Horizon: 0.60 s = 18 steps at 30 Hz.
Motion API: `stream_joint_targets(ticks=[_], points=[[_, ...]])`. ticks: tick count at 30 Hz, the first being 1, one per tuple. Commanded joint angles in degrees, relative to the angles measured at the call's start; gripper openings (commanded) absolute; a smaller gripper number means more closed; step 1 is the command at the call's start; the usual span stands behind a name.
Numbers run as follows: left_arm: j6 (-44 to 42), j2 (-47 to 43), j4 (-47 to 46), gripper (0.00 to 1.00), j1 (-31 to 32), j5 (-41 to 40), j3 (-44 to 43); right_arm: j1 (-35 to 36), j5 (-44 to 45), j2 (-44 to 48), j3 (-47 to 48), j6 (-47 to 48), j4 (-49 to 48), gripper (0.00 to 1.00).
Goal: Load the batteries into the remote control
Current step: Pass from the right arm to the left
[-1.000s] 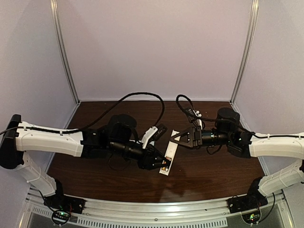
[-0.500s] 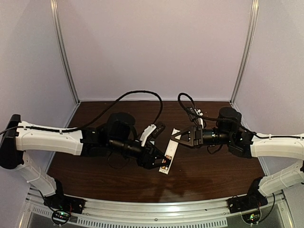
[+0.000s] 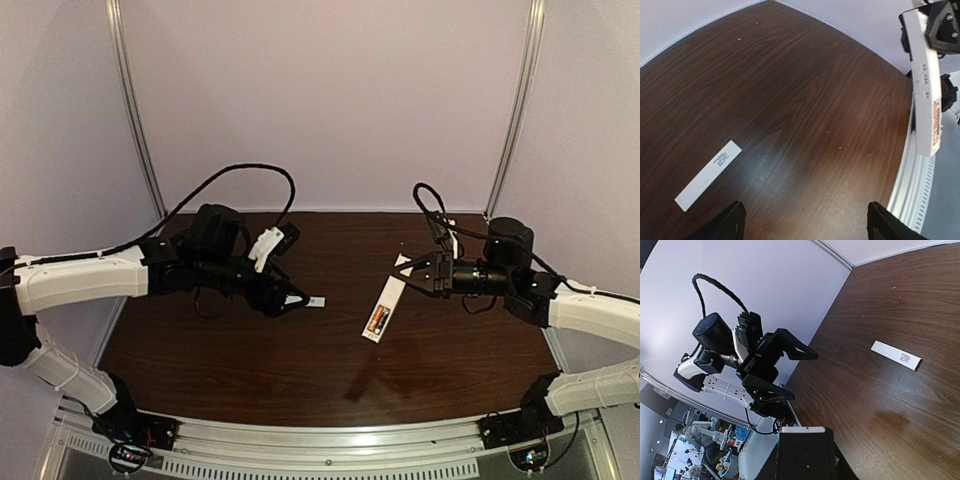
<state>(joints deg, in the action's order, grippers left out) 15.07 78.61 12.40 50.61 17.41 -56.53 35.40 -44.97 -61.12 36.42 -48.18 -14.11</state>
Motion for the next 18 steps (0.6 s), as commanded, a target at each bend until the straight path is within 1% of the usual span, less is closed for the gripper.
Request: stream_joint_targets(ticks=[1, 4, 6, 8, 9, 13, 18], points=[[-8.5, 2.8, 5.2, 0.85, -1.8, -2.8, -3.9, -1.7, -0.1, 1.3, -1.9, 1.4, 2.7, 0.00], [-6.8, 4.5, 2.7, 0.79, -1.7, -0.6, -4.1, -2.1, 1.8, 1.0, -3.5, 0.1, 2.4, 0.00], [-4.1, 4.7, -1.0, 0.79, -0.3, -0.7, -3.4, -2.1, 3.2, 0.5, -5.0, -1.8, 0.6, 0.00], [-2.2, 5.0, -4.3, 0.82, 3.0, -4.5, -3.6, -2.1, 5.0, 0.0, -6.1, -3.9, -1.3, 0.00], [-1.3, 5.8, -5.0, 0.83, 5.0, -6.9, -4.6, -2.0, 5.7, -0.1, -6.8, -4.7, -2.3, 0.00], [2.5, 11.1, -4.5, 0.85, 10.7, -12.2, -11.2, -1.8, 8.5, 0.1, -8.0, -6.5, -3.3, 0.00], [5.9, 18.4, -5.0, 0.83, 15.0, -14.1, -18.2, -0.8, 10.2, 0.1, -8.7, -8.0, -4.8, 0.00]])
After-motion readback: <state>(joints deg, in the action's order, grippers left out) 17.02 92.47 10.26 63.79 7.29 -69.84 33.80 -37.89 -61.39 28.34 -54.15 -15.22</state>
